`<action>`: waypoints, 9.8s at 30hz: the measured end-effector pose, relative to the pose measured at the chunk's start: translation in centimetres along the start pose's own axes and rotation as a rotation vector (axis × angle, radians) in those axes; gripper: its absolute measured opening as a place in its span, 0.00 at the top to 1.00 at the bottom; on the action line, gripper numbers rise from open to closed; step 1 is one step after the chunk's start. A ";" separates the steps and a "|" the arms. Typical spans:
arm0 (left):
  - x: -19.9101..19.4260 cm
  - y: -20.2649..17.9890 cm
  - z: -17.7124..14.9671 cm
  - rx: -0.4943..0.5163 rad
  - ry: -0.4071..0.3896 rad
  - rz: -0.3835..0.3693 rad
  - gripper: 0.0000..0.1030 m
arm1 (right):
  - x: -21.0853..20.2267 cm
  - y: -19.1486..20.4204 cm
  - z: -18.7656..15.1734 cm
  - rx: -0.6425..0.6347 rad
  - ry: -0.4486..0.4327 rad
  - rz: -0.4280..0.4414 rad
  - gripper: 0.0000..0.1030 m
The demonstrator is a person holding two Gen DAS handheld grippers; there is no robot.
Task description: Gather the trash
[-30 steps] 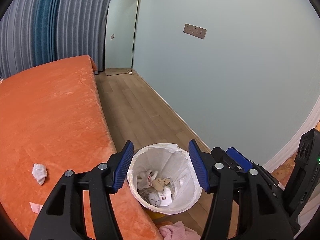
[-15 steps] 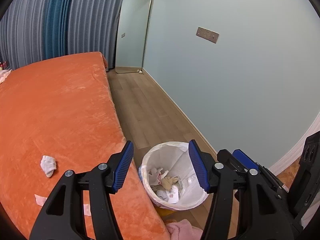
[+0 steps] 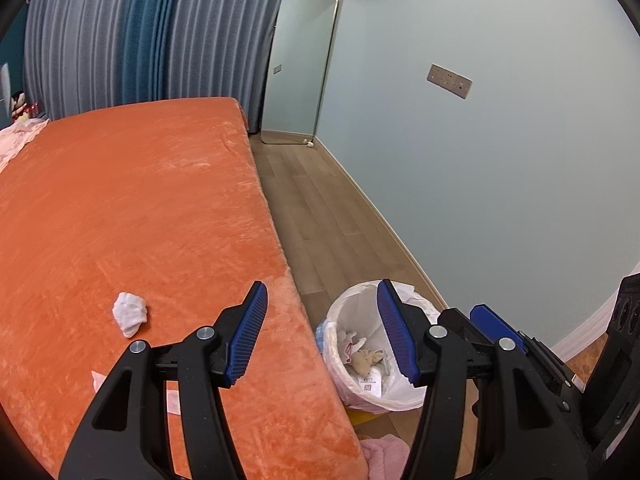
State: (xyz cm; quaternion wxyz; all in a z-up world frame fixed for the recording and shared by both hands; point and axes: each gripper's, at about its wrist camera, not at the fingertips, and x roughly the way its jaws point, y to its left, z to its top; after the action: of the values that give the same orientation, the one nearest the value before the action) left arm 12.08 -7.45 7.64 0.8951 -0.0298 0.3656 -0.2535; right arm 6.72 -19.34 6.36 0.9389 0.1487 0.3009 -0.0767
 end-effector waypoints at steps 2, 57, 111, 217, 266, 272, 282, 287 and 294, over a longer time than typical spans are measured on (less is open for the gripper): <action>-0.2 0.9 -0.1 -0.011 0.000 0.010 0.47 | 0.2 0.8 -0.2 -0.011 0.010 0.009 0.53; 15.7 30.4 -7.8 -0.264 0.275 0.339 0.23 | 23.2 12.0 -20.2 -0.221 0.575 0.042 0.64; 4.6 4.4 -5.4 0.008 0.155 0.082 0.80 | 0.1 1.7 -1.0 -0.008 0.014 0.060 0.90; 5.1 0.2 -12.1 0.067 0.172 0.282 0.07 | -1.7 -4.1 -11.4 -0.102 0.161 -0.305 0.07; 2.8 -2.1 -13.1 0.087 0.141 0.333 0.07 | -4.8 -4.3 -12.3 -0.141 0.128 -0.348 0.07; 2.7 -2.2 -13.1 0.089 0.139 0.335 0.07 | -4.9 -4.2 -12.3 -0.138 0.125 -0.348 0.07; 2.5 -2.3 -13.3 0.100 0.137 0.333 0.07 | -4.9 -4.2 -12.2 -0.137 0.123 -0.350 0.07; 2.4 -2.3 -13.4 0.100 0.137 0.335 0.07 | -4.8 -4.2 -12.2 -0.138 0.122 -0.350 0.07; 2.5 -2.4 -13.4 0.103 0.139 0.333 0.07 | -4.9 -4.1 -12.3 -0.137 0.123 -0.350 0.07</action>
State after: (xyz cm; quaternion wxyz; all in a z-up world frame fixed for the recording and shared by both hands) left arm 3.60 -8.95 -3.16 0.8976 0.0947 0.4129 -0.1216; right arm -4.81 -18.97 -1.23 0.8989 0.0344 0.3836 -0.2088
